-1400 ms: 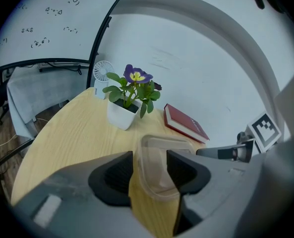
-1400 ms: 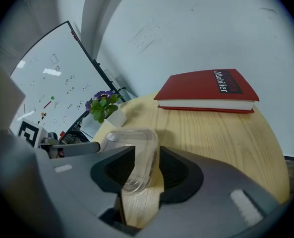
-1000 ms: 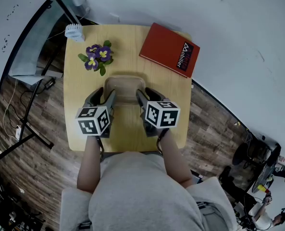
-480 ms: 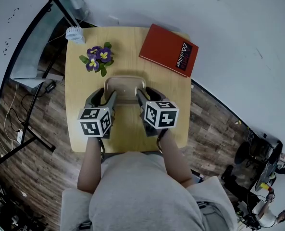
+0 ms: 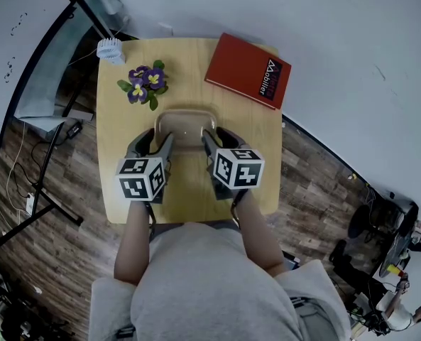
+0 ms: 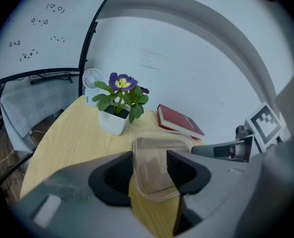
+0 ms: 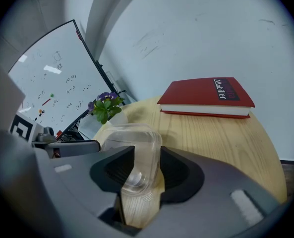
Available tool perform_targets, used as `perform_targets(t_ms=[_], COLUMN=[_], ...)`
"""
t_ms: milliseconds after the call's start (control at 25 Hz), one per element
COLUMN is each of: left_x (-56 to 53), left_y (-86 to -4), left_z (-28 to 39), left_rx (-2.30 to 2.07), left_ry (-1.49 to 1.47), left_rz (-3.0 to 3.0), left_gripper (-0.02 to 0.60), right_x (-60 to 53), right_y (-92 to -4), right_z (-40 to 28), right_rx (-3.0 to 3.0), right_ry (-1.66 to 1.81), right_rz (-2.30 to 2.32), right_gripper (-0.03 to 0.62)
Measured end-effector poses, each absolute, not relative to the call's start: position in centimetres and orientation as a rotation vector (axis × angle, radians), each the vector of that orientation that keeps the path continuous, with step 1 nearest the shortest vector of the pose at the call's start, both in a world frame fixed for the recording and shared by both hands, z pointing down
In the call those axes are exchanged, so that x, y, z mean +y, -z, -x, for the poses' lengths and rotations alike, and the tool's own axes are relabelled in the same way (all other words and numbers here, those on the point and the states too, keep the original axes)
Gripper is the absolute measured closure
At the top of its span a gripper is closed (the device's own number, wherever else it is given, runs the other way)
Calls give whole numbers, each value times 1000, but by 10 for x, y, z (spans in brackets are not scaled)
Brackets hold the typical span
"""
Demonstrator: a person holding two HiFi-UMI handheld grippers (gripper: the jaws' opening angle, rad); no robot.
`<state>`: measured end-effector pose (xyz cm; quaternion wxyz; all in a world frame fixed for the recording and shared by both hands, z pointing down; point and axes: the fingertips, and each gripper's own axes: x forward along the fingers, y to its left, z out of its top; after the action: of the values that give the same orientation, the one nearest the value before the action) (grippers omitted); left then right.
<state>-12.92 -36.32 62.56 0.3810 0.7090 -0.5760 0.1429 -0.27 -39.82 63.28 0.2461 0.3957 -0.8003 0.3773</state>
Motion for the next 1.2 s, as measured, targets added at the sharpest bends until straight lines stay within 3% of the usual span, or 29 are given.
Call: perform_targets(t_ms=[1200], left_x=[-346], left_y=[-499], left_z=[131], left_rx=[-1593], left_ry=[-267], left_rz=[-2161], left_gripper=[370], right_x=[-372], right_y=[-496], right_z=[3], right_rx=[-2477], right_ry=[-680], right_rz=[-1360], right_gripper=[442])
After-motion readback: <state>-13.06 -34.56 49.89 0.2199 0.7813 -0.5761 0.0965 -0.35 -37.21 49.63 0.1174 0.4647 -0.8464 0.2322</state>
